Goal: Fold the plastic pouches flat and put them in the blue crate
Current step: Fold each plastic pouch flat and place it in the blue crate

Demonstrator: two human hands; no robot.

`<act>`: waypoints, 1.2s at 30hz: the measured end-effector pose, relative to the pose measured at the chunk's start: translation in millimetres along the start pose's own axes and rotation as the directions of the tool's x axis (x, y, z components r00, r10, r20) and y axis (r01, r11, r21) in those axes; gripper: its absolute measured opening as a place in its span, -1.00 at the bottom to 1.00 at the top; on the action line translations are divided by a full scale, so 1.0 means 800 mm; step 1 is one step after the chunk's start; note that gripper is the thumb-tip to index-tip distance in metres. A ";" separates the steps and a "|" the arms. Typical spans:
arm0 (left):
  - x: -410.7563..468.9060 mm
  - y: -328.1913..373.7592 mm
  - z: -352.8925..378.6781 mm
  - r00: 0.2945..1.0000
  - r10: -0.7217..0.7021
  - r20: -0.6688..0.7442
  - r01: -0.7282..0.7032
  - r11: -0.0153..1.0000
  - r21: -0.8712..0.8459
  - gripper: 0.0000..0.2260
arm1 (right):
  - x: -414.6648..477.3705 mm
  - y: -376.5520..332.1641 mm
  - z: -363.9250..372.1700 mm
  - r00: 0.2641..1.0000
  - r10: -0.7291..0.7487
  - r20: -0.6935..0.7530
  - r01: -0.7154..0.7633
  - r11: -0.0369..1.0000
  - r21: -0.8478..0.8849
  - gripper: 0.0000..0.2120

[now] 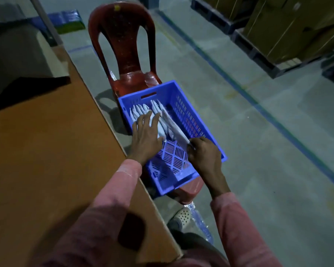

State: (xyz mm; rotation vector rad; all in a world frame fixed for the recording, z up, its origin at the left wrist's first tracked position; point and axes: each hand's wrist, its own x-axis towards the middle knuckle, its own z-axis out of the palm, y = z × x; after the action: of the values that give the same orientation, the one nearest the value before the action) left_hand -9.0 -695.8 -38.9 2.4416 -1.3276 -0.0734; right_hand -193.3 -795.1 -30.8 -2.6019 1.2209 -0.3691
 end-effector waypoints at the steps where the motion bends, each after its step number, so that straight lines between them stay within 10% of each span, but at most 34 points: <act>1: 0.009 0.006 0.018 0.999 -0.023 0.042 0.024 1.000 -0.008 -0.31 | 0.014 0.011 0.006 1.000 0.027 0.010 -0.027 1.000 0.008 -0.84; 15: 0.097 0.043 0.192 0.722 -0.187 0.666 0.516 0.787 -0.339 -0.68 | 0.205 0.044 0.130 0.966 0.138 0.220 -0.139 0.990 -0.013 -0.85; 21: 0.113 0.039 0.251 0.569 -0.197 0.798 0.622 0.739 -0.260 -0.49 | 0.262 0.037 0.191 0.936 0.076 0.342 -0.041 0.993 -0.109 -0.80; 36: 0.135 0.011 0.280 0.622 -0.216 0.752 0.654 0.671 -0.349 -0.48 | 0.297 0.031 0.243 0.956 0.016 0.292 -0.012 1.000 -0.016 -0.82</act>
State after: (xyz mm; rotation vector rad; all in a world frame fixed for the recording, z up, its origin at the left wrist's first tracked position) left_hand -3.7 -853.1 -232.1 2.1361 -0.6227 -1.4087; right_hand -0.9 -973.2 -192.4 -2.5422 1.1402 0.0291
